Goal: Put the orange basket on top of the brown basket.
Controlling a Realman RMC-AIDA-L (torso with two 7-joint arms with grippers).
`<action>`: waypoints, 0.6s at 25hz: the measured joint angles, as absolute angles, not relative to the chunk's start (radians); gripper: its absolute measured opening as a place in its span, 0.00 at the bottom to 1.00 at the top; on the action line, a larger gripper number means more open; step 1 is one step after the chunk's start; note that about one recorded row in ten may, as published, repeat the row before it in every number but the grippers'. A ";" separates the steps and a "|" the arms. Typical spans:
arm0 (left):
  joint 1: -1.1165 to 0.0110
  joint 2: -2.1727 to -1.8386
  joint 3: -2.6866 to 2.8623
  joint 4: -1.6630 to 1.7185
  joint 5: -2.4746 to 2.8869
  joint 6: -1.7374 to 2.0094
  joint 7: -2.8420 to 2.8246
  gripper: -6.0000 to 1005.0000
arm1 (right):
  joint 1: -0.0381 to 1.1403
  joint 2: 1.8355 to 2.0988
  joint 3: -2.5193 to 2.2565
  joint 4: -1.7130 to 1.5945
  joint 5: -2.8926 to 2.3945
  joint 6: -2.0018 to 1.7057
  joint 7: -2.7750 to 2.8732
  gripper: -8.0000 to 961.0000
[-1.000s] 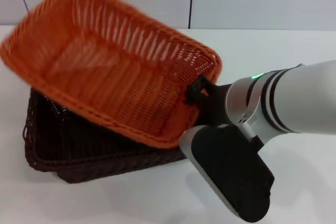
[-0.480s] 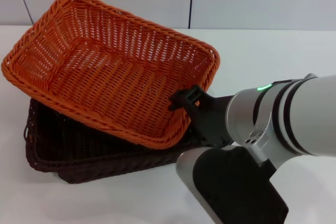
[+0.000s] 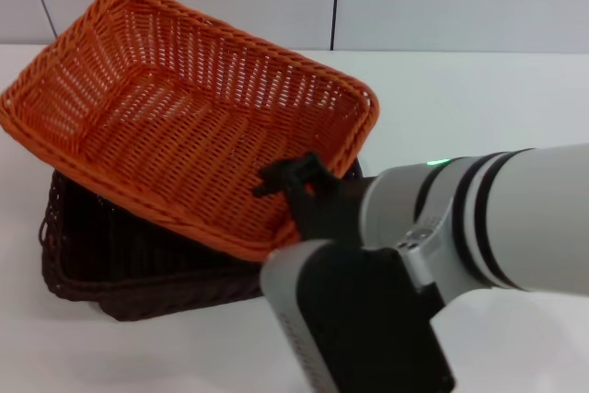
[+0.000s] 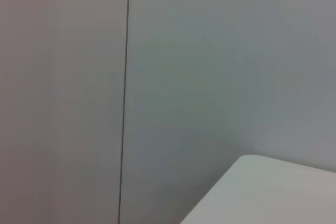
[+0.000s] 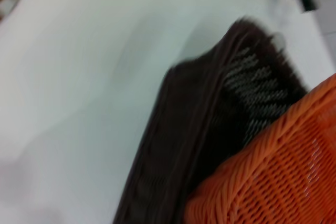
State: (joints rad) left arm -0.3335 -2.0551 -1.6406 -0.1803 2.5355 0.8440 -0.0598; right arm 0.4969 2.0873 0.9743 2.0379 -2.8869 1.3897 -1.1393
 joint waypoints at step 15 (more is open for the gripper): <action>-0.333 -2.053 -1.642 -0.179 2.536 0.842 -0.060 0.79 | 0.495 2.091 0.938 2.040 -2.777 1.248 -0.878 0.69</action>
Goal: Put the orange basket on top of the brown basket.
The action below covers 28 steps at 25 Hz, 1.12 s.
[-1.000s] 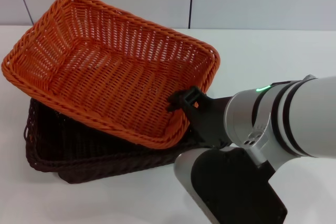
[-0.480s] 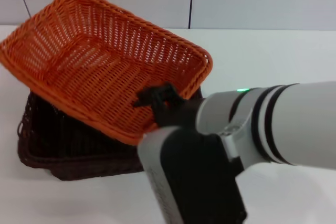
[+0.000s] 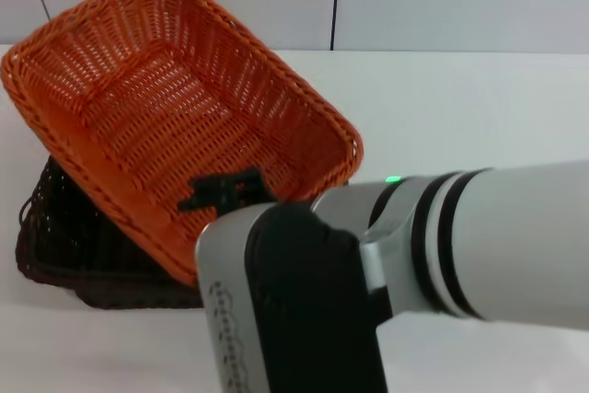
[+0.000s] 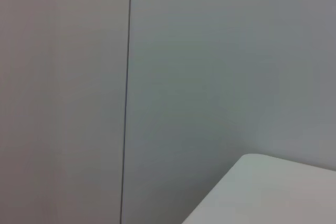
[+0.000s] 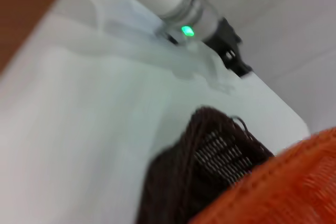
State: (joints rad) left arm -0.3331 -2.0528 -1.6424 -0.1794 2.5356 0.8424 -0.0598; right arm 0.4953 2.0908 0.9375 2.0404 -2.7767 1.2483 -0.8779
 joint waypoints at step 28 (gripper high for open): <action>-0.343 -2.056 -1.633 -0.192 2.544 0.856 -0.060 0.79 | 0.054 2.081 1.050 0.937 -2.556 -1.150 -0.227 0.69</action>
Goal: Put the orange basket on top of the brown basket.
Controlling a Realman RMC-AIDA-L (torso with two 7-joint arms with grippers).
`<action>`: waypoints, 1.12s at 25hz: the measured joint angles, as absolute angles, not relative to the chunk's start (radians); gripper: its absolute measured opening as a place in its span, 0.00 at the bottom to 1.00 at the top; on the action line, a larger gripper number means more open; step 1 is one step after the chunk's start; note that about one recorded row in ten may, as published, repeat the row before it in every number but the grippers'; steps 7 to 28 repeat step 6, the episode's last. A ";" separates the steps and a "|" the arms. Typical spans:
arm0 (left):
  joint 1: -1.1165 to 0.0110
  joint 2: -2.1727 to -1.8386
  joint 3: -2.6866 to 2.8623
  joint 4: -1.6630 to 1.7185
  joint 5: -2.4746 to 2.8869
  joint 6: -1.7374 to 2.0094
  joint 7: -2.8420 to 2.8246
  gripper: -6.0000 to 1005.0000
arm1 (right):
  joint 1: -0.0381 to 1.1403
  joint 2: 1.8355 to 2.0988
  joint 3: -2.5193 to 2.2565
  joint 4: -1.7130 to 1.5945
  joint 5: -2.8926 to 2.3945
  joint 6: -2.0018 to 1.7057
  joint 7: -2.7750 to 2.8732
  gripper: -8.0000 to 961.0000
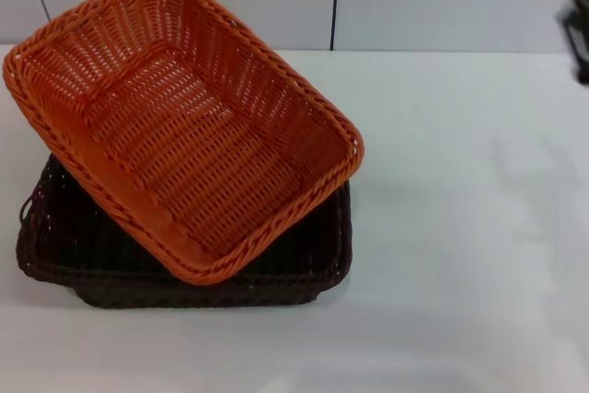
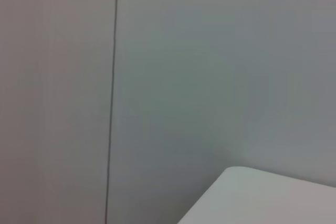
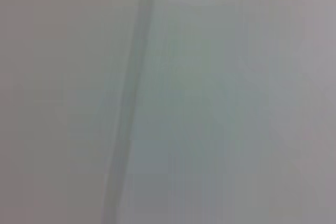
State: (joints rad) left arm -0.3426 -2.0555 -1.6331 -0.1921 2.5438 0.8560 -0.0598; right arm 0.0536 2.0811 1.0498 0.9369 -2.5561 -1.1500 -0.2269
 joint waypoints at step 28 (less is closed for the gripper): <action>-0.344 -2.057 -1.629 -0.193 2.545 0.875 -0.060 0.79 | 0.044 2.077 1.035 0.721 -2.292 -1.340 -0.103 0.69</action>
